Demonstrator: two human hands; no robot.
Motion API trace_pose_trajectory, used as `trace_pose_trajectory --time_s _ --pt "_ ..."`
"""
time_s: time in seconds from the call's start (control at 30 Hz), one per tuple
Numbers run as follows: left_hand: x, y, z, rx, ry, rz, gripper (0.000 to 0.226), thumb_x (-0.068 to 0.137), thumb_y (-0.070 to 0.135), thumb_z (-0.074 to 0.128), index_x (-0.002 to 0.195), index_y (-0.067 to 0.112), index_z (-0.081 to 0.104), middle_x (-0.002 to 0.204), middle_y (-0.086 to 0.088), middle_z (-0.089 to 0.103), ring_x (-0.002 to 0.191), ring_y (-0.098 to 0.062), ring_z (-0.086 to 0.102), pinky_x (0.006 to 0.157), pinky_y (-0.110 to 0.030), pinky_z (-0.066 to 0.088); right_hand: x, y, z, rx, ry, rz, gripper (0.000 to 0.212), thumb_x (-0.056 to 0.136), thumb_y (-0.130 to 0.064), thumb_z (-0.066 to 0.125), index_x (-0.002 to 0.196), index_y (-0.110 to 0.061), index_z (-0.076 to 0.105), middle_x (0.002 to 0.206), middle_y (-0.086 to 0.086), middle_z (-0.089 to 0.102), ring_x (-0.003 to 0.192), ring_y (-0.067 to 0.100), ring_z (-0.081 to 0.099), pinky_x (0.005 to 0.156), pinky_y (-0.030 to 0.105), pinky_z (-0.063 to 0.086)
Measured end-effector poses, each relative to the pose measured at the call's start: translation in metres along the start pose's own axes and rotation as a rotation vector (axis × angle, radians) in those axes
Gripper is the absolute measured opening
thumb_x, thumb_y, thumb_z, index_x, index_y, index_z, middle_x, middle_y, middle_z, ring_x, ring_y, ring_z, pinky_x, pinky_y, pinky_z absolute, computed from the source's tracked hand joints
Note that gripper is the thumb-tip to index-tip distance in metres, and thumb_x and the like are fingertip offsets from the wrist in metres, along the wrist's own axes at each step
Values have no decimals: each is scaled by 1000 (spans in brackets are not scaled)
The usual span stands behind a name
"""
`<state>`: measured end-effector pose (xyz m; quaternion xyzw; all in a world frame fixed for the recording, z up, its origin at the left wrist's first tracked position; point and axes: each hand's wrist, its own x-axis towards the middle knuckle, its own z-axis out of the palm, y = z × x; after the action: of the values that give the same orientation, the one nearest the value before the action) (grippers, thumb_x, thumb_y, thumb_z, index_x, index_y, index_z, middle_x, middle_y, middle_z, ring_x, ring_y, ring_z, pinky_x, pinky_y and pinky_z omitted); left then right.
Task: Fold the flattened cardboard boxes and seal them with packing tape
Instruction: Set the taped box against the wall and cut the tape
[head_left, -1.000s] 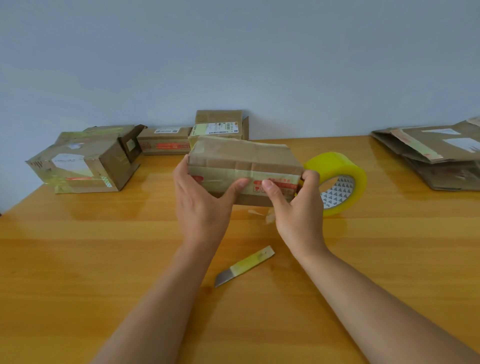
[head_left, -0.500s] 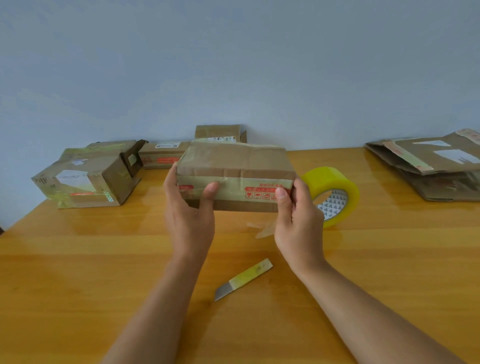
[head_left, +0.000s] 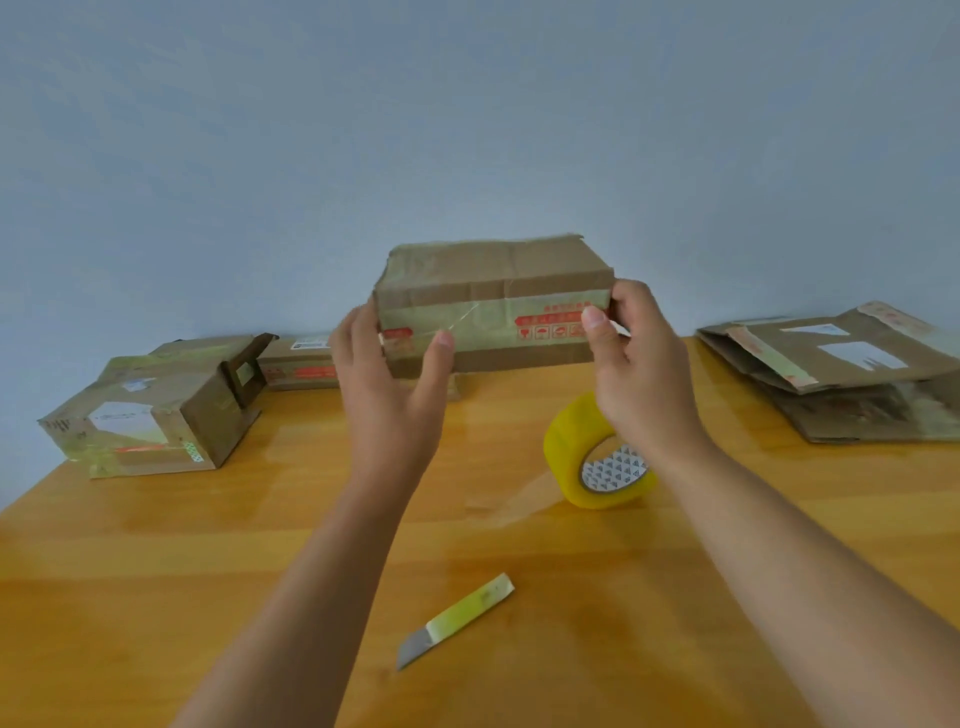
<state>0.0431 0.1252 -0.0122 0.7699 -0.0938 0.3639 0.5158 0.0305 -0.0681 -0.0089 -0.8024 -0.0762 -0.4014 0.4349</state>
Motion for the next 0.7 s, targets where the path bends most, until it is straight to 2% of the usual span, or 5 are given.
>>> trace_pose_trajectory --time_s 0.17,0.27,0.4,0.5,0.7 --pt "20 -8 34 21 -226 -89 55 93 33 61 144 22 46 128 2 48 113 -11 51 95 -29 48 32 41 -30 -2 -119 166 22 101 -20 55 121 -13 61 116 -3 63 98 5 60 72 -1 39" --pt "19 -18 57 -19 -396 -138 45 88 33 59 132 28 53 126 5 53 113 -8 54 99 -43 50 44 65 -45 46 -249 282 16 100 -19 55 107 -28 66 104 -18 68 91 -12 60 83 13 47" --pt "17 -38 84 -97 -567 -259 44 93 12 55 130 32 46 130 7 58 120 -9 55 104 -43 48 51 104 -47 76 -320 474 23 101 -28 47 91 -33 68 101 -12 69 107 12 63 98 38 48" --pt "18 -57 98 -75 -614 -394 41 95 9 54 131 23 39 129 4 57 117 -13 55 101 -41 49 52 131 -34 106 -385 613 31 102 -27 35 114 -24 64 116 -2 68 109 13 62 95 36 49" --pt "27 -83 116 18 -706 -527 58 96 14 54 150 18 31 143 -1 41 117 -17 46 93 -34 38 49 177 -1 234 -515 754 34 101 -30 36 111 -18 66 117 3 67 113 17 62 110 44 42"
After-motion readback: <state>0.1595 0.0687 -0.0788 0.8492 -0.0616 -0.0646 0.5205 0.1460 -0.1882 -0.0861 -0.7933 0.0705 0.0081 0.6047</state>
